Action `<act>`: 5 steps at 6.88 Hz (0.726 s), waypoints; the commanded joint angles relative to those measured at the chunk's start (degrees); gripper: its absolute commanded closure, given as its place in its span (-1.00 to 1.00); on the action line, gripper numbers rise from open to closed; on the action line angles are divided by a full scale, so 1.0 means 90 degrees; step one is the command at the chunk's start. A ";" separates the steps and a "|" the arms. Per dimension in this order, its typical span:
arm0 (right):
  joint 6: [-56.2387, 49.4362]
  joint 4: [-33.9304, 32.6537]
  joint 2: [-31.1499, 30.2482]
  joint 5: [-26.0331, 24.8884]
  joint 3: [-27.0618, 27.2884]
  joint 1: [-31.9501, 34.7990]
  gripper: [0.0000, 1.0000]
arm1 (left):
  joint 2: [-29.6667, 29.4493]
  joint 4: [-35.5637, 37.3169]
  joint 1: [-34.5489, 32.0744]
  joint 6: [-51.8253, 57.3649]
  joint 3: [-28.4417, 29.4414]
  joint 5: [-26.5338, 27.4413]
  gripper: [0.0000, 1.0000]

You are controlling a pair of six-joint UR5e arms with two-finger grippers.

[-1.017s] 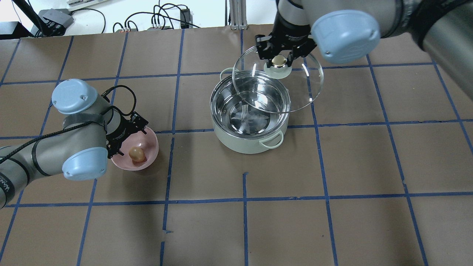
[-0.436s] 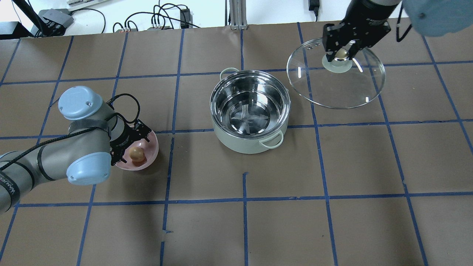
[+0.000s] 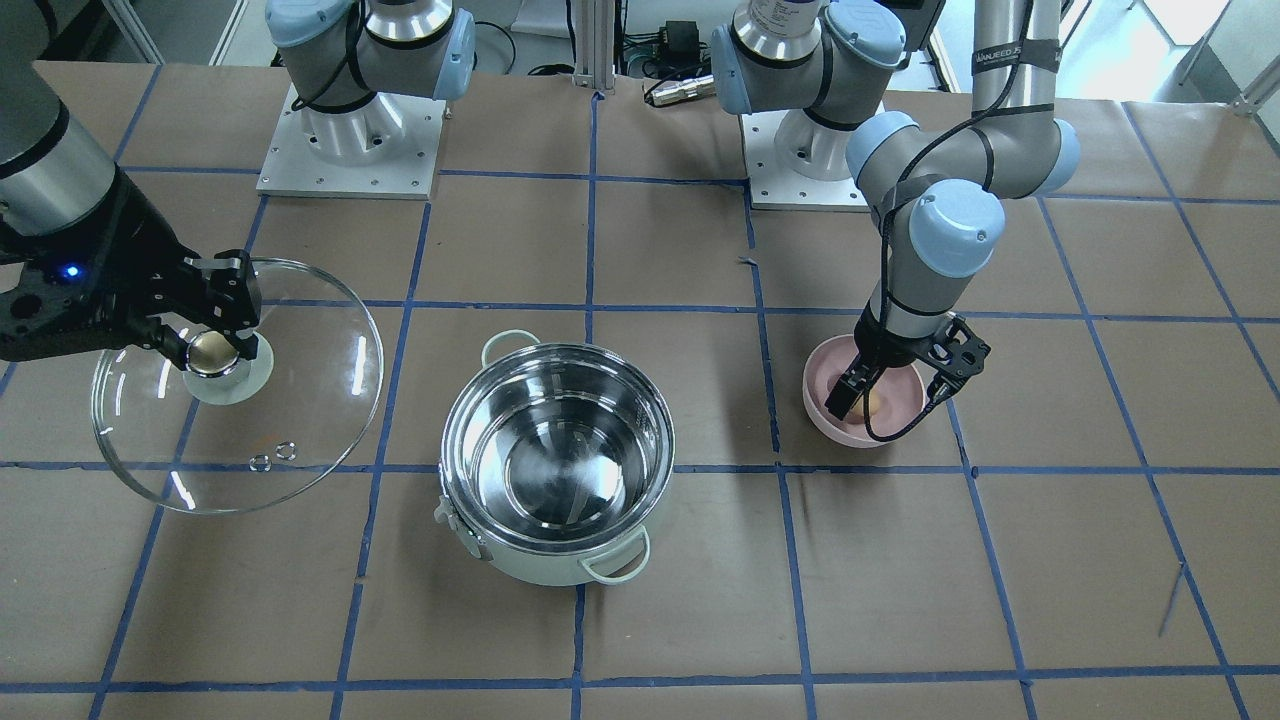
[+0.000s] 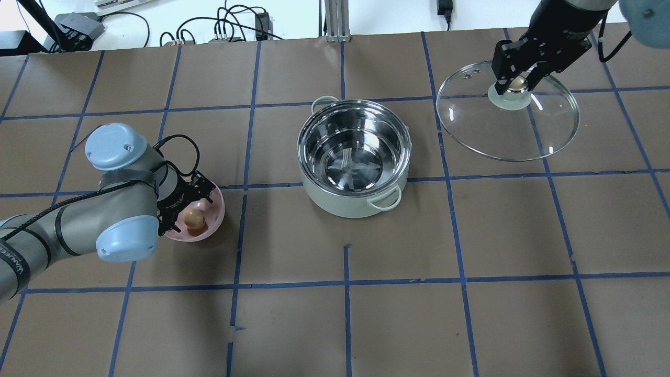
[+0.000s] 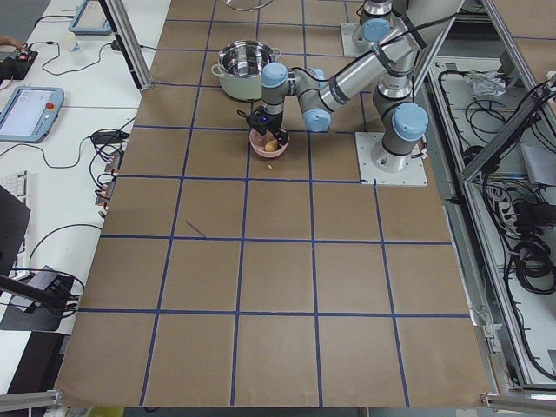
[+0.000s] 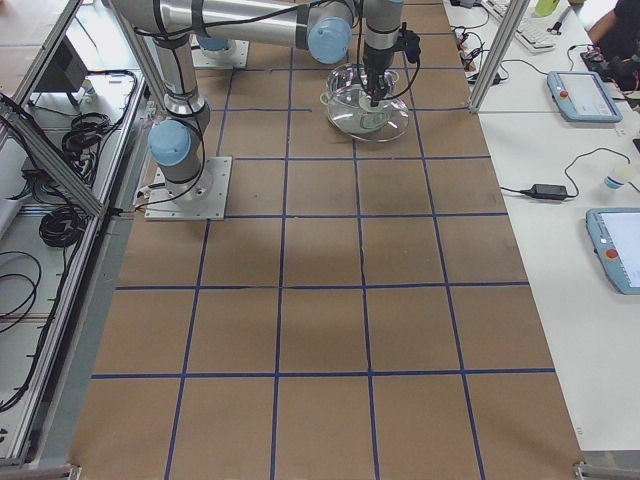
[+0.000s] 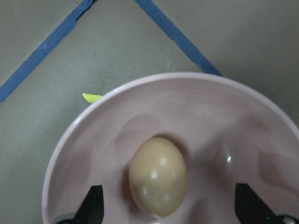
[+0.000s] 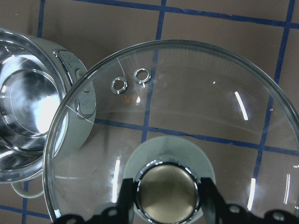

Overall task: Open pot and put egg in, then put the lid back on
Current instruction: 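Lift the glass lid off the pot and set it down farther from the pot, then lower the left gripper into the pink bowl and grasp the egg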

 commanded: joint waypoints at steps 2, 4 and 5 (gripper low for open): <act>0.0044 -0.0008 -0.0014 -0.0029 0.0087 0.0045 0.45 | -0.0047 0.0000 0.0004 0.0349 0.0006 -0.0001 -0.93; 0.0044 -0.0008 -0.0014 -0.0039 0.0087 0.0045 0.45 | -0.0047 0.0000 0.0004 0.0907 0.0035 0.0028 -0.93; 0.0044 -0.0008 -0.0014 -0.0039 0.0097 0.0045 0.45 | -0.0134 0.0009 0.0004 0.0928 0.0036 0.0019 -0.93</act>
